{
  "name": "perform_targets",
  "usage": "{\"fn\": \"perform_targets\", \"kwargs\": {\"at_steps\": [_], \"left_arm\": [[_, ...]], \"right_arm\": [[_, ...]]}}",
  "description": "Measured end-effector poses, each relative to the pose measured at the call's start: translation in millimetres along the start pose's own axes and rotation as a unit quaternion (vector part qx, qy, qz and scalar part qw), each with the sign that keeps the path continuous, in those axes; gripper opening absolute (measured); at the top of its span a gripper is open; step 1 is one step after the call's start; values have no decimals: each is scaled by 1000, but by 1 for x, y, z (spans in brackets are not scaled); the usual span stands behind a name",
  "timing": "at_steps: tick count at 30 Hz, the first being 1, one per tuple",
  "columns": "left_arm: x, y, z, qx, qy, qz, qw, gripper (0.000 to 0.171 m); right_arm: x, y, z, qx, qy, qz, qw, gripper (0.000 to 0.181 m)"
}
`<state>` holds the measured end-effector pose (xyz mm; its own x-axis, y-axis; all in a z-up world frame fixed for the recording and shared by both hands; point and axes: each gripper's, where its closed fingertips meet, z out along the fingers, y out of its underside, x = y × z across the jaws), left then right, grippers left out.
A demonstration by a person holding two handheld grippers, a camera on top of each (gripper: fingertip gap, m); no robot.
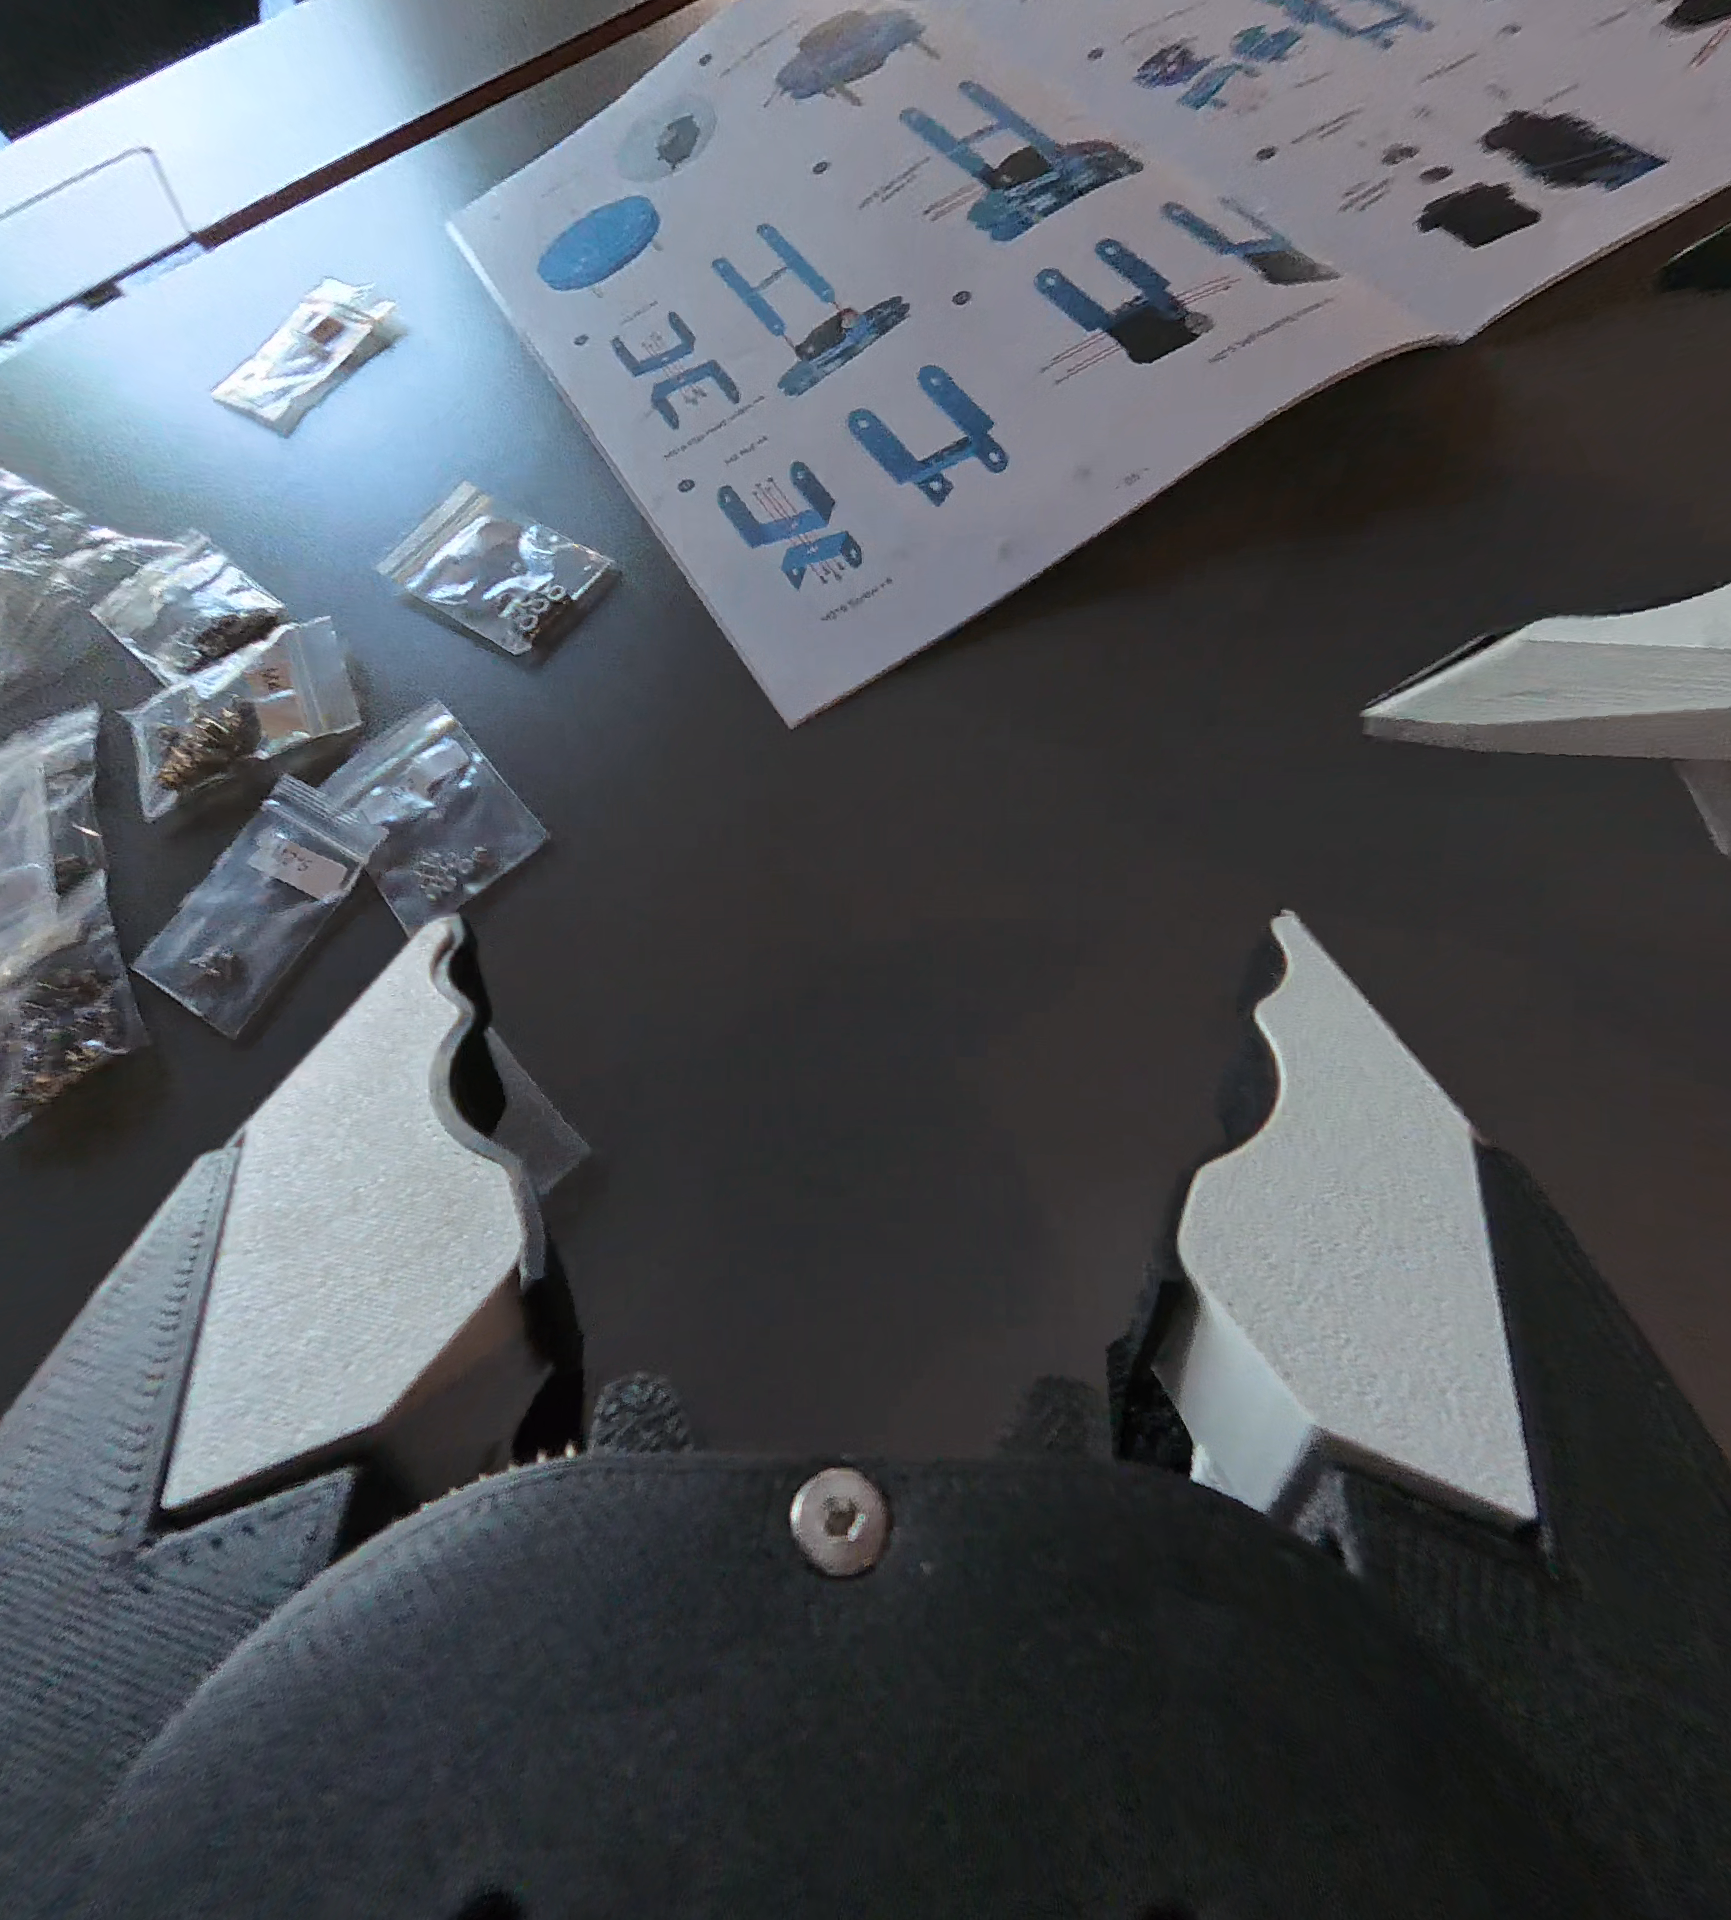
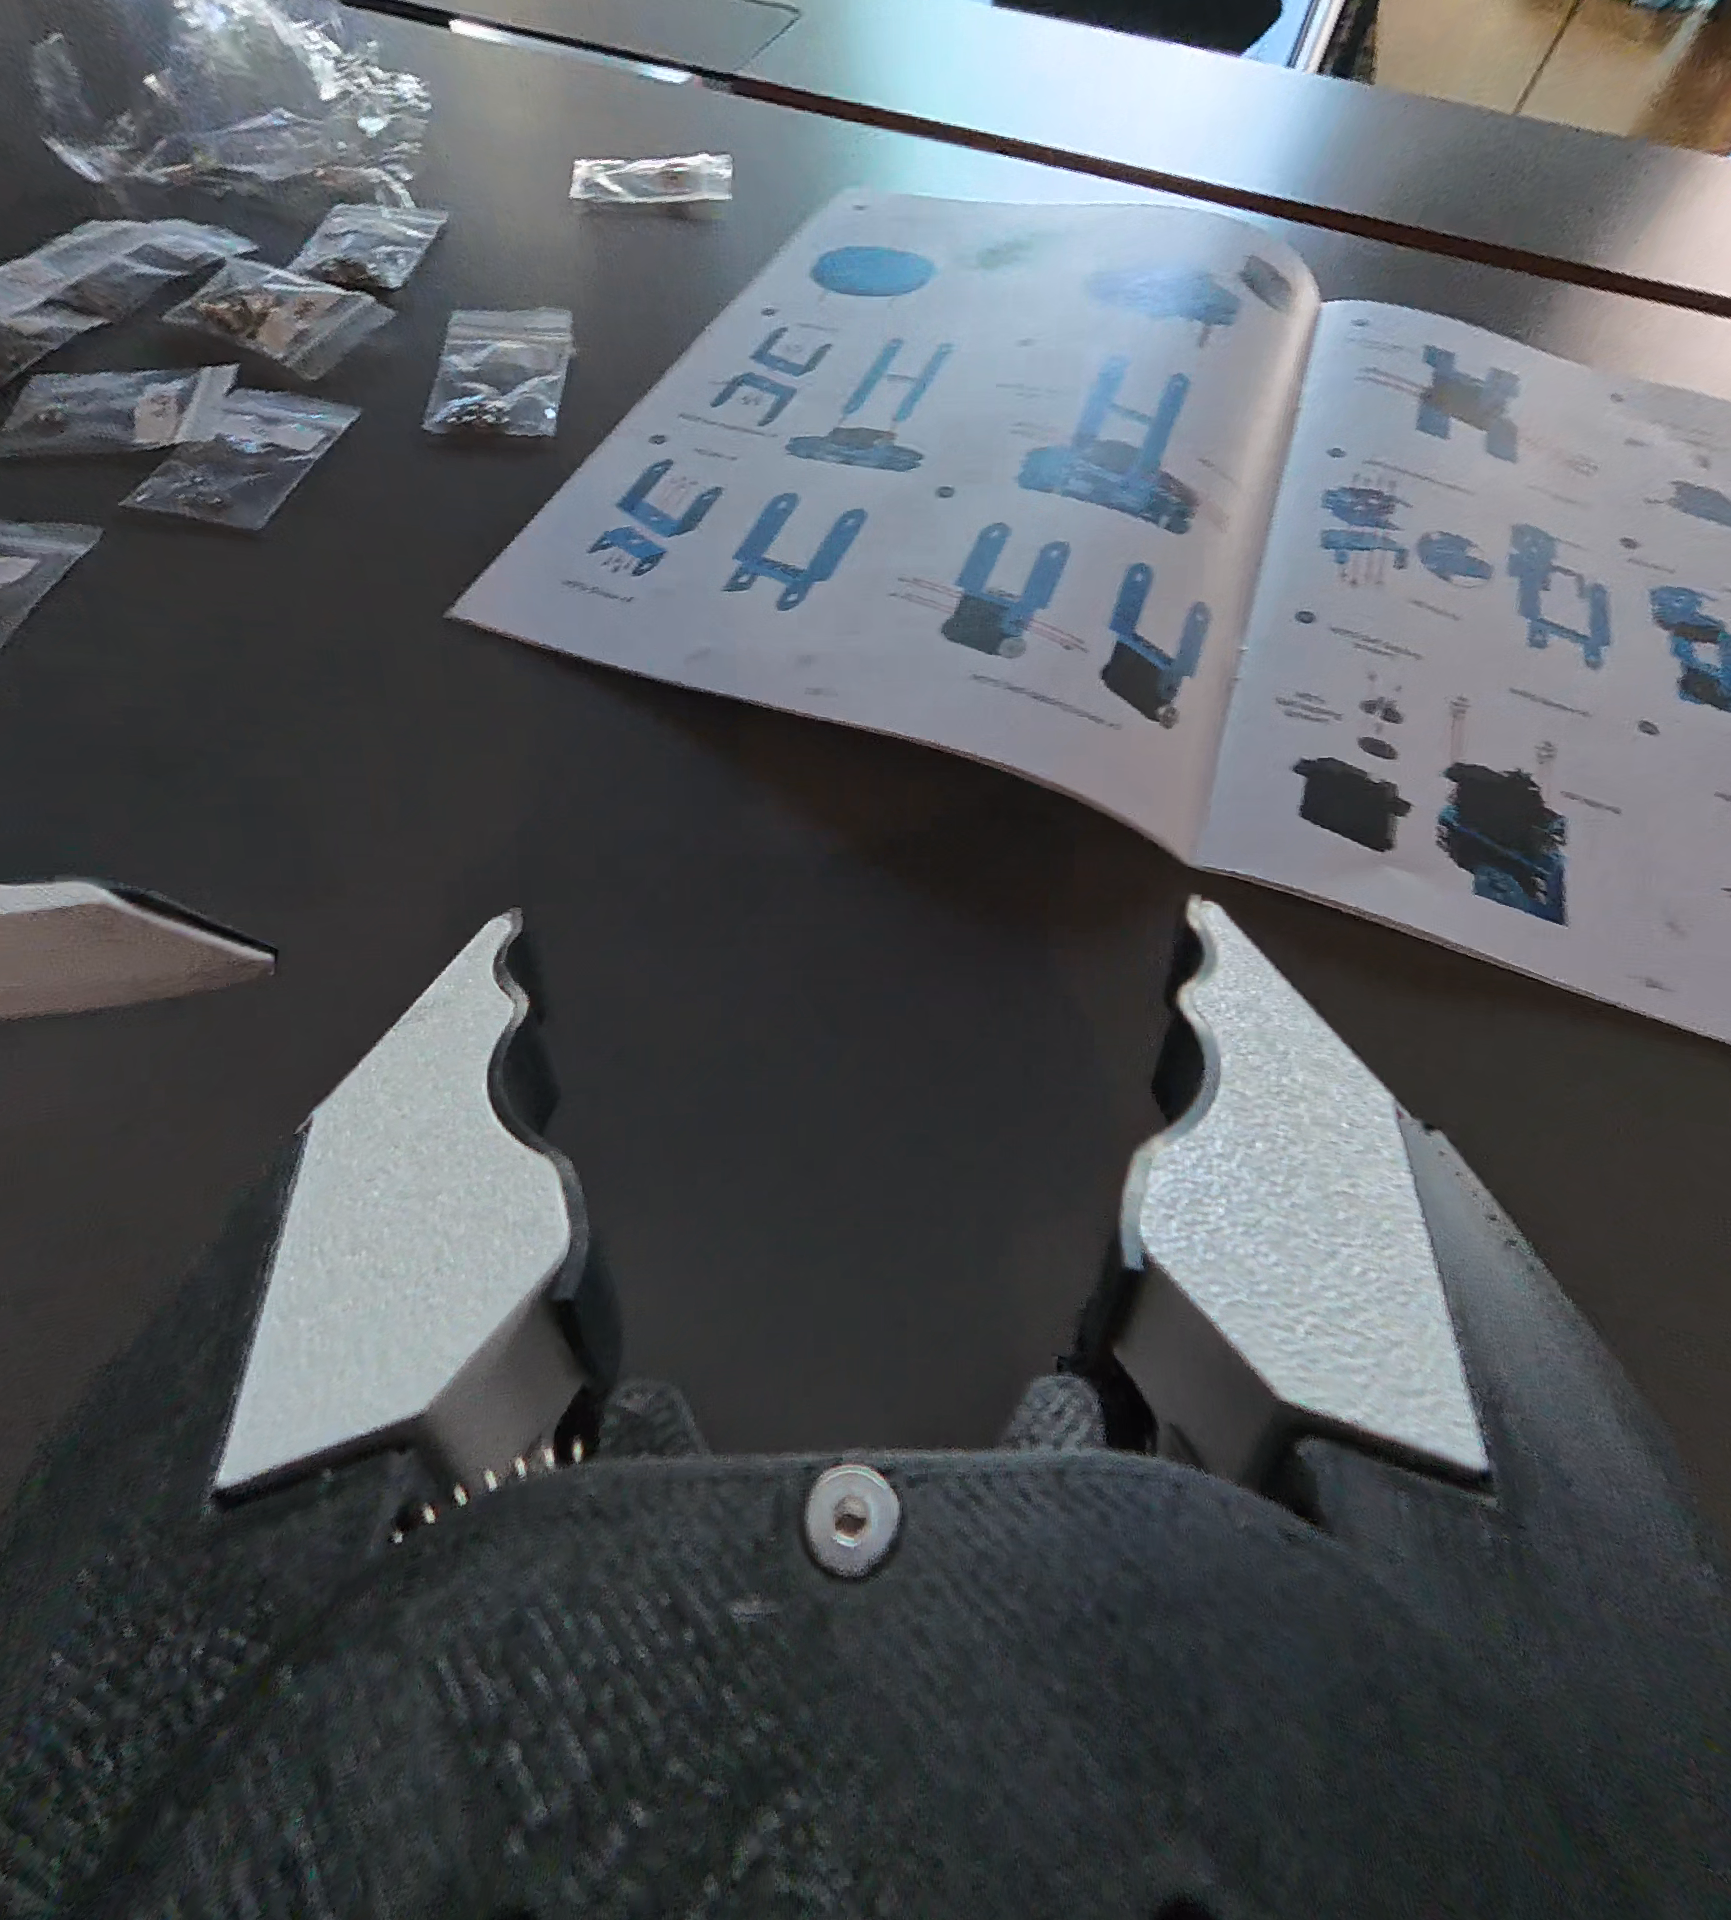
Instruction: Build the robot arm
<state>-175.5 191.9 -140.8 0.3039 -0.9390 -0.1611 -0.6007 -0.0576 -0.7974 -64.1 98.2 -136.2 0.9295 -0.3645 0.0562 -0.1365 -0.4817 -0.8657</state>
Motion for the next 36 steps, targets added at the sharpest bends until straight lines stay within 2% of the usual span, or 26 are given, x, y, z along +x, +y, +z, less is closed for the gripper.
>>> {"fn": "perform_targets", "kwargs": {"at_steps": [2,4,7,9,11,13,15,16,17,19,23,27,31,36], "left_arm": [[-11,-1,7,-34,-59,53,996,144],[-27,-5,7,-65,-131,122,982,145],[-44,-26,-4,-60,-217,209,952,135],[-45,-37,-10,-48,-232,230,944,132],[-44,-43,-13,-40,-228,225,946,131],[-34,-42,-11,-35,-185,186,964,132],[-10,-32,-3,-34,-73,95,992,132],[2,-27,-1,-34,-8,37,999,135],[11,-22,1,-35,44,-20,998,137],[14,-12,5,-41,96,-90,990,141],[14,-1,8,-25,96,-106,989,143],[11,4,12,-38,55,-77,995,144],[10,16,25,-69,43,-87,993,146],[2,18,31,-77,13,-81,994,144]], "right_arm": [[10,0,-1,1,16,1,1000,121],[12,2,-2,-1,11,4,1000,121],[12,2,-5,4,2,8,1000,121],[12,2,-5,4,-1,6,1000,121],[11,3,-4,-1,-4,3,1000,120],[9,4,-3,-4,-8,0,1000,120],[7,4,-3,-6,-15,-1,1000,121],[7,4,-4,-5,-17,1,1000,121],[7,4,-5,-3,-19,3,1000,121],[8,6,-5,-7,-17,6,1000,123],[8,7,-7,-9,-7,-6,1000,124],[7,10,-5,-19,3,-17,1000,124],[2,18,1,-54,-13,-4,998,123],[-8,30,12,-104,-45,23,993,125]]}}
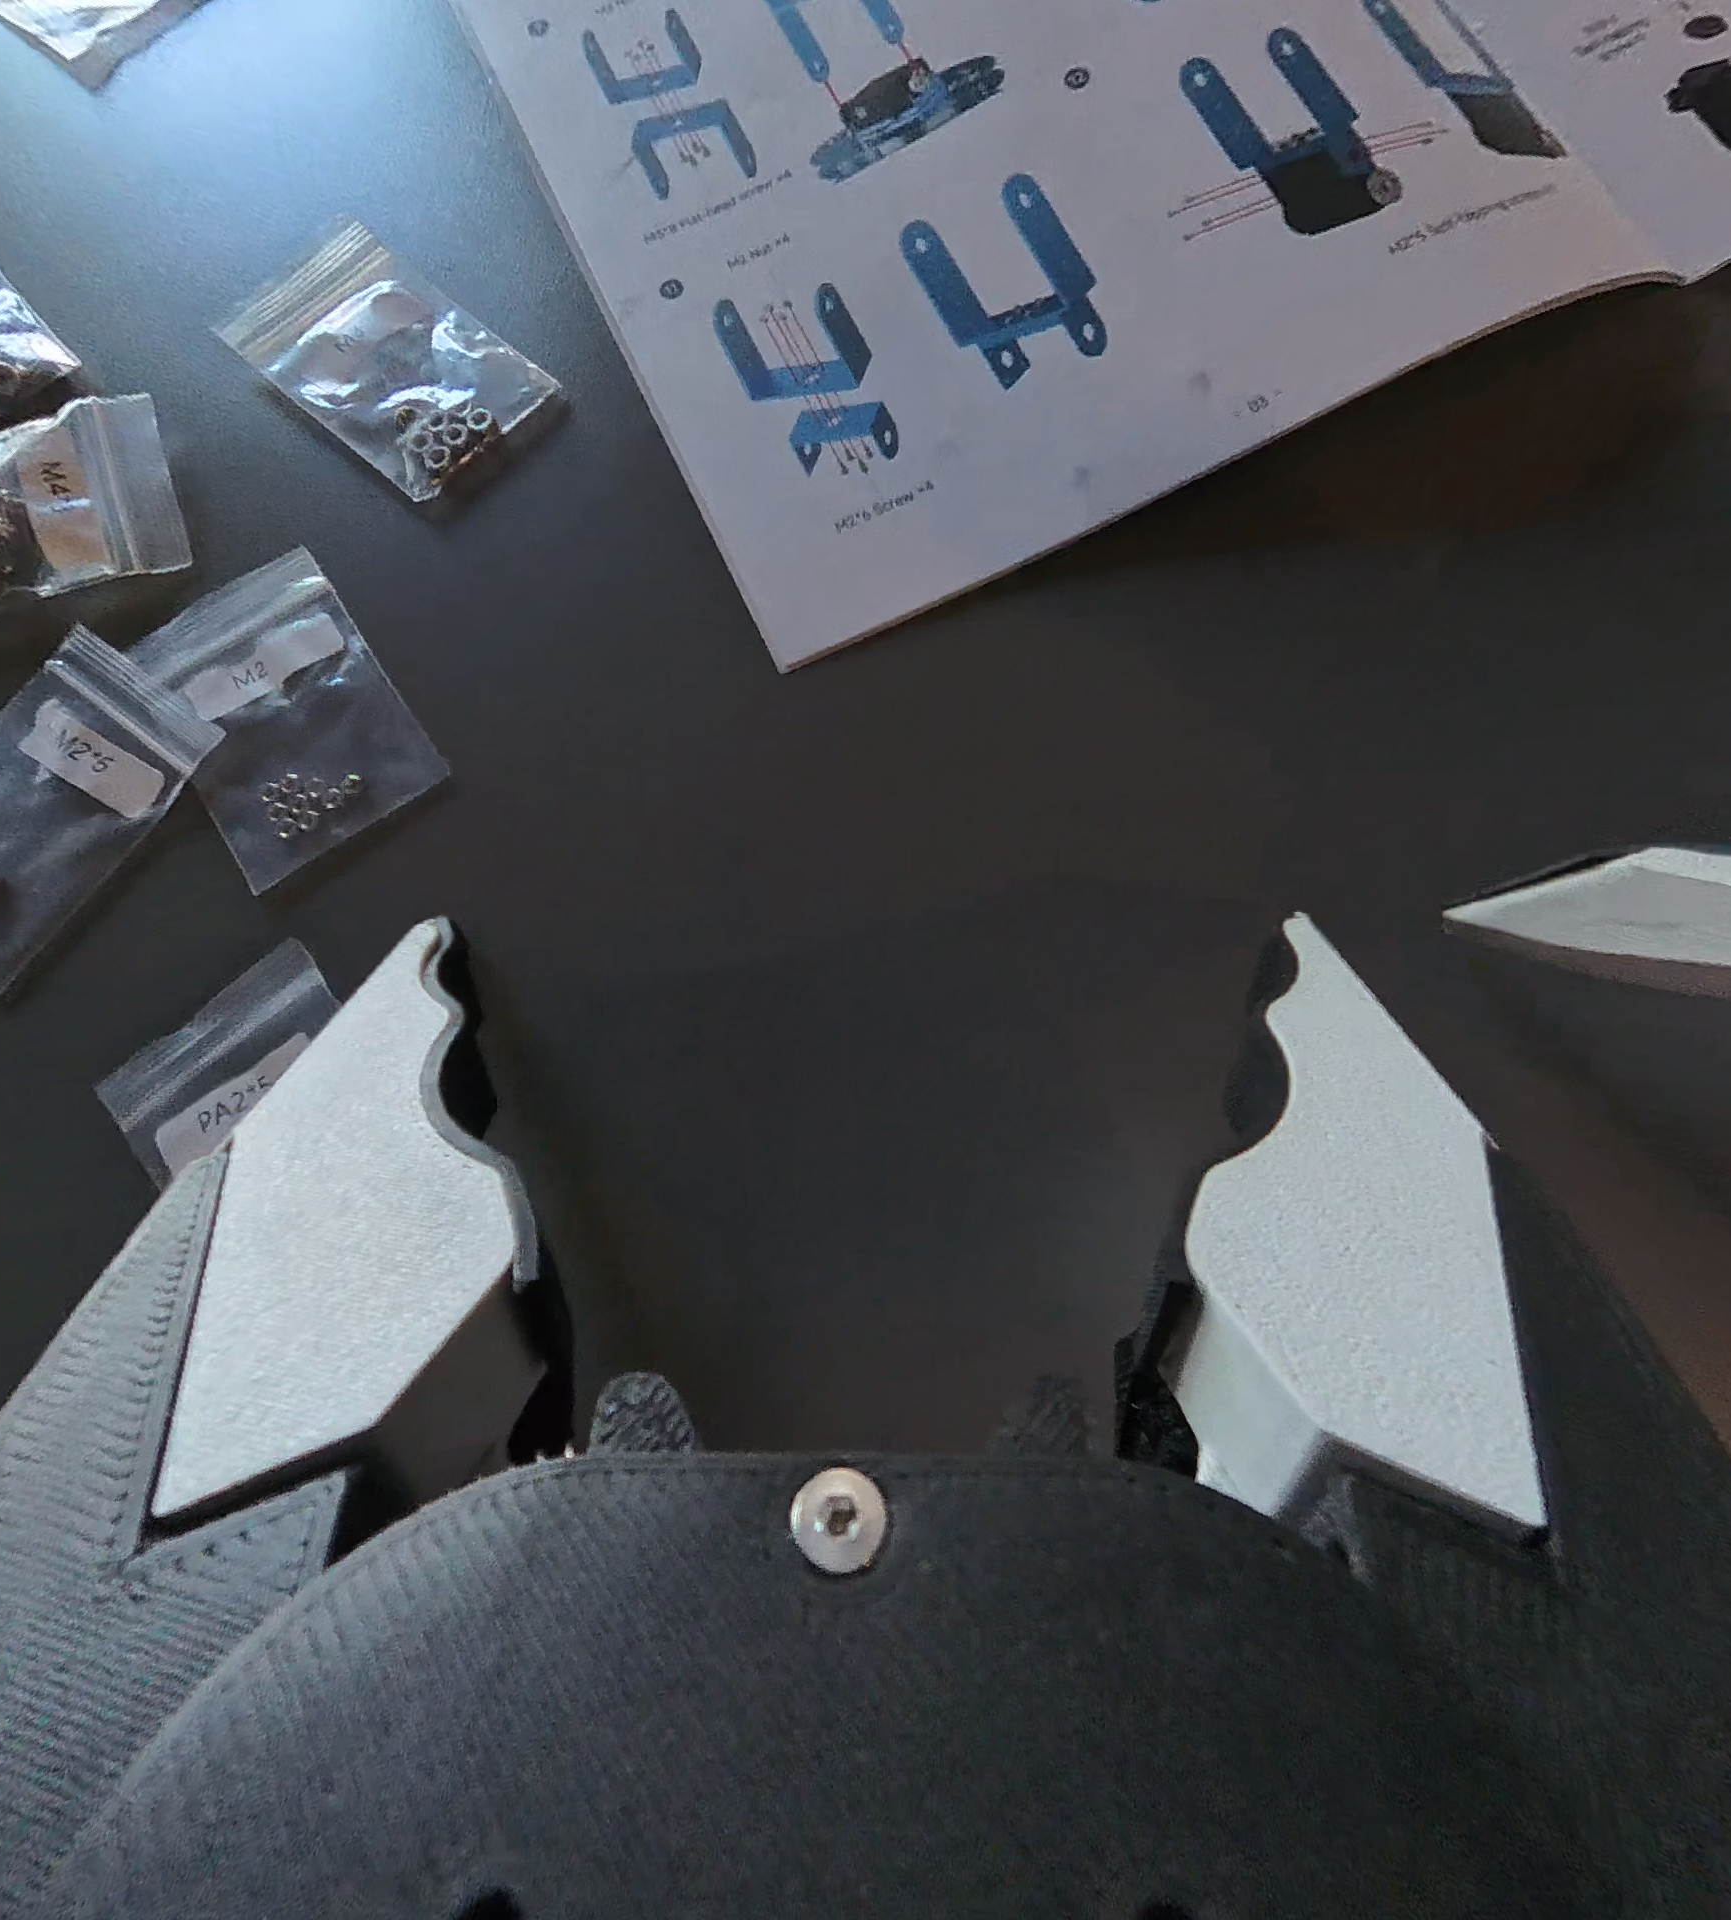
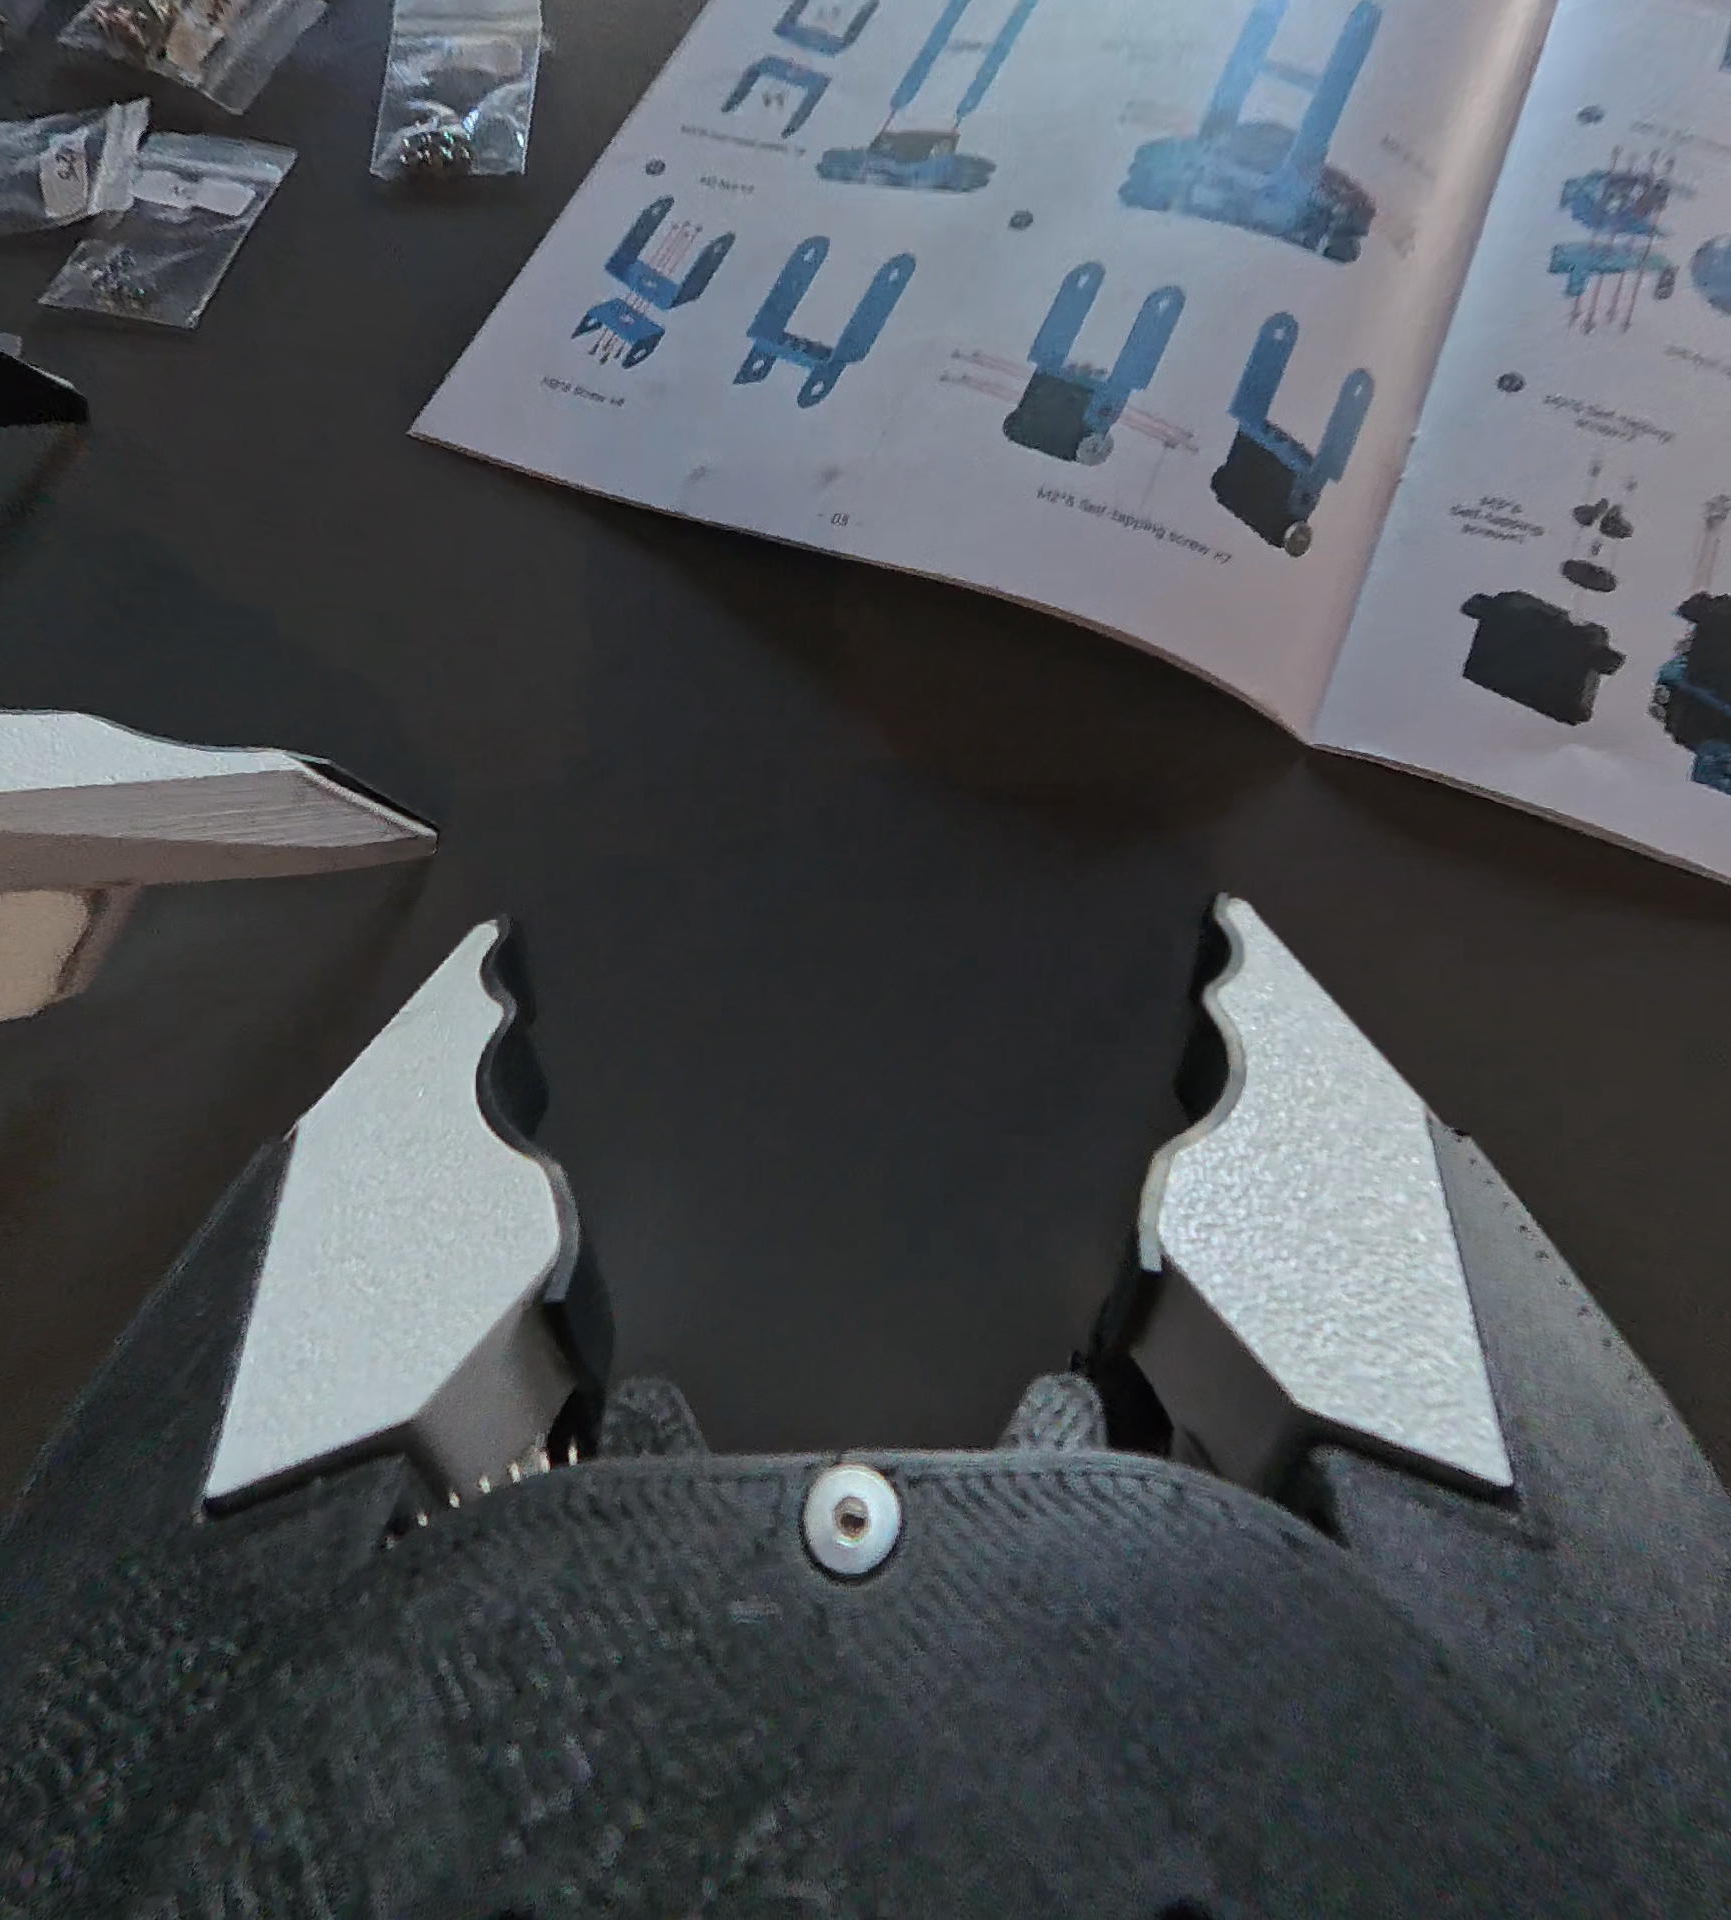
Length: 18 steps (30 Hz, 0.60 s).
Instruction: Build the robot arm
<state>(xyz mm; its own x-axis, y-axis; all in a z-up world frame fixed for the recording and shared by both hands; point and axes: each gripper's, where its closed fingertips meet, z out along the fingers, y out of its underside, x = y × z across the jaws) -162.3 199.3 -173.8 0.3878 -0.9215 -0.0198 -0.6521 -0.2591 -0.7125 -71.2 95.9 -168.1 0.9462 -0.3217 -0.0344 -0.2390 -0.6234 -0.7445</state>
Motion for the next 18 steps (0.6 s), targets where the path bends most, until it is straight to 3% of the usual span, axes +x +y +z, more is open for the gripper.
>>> {"fn": "perform_targets", "kwargs": {"at_steps": [18], "left_arm": [[0,-1,1,2,2,-1,1000,142]], "right_arm": [[-3,-4,8,-7,22,-3,1000,133]]}}
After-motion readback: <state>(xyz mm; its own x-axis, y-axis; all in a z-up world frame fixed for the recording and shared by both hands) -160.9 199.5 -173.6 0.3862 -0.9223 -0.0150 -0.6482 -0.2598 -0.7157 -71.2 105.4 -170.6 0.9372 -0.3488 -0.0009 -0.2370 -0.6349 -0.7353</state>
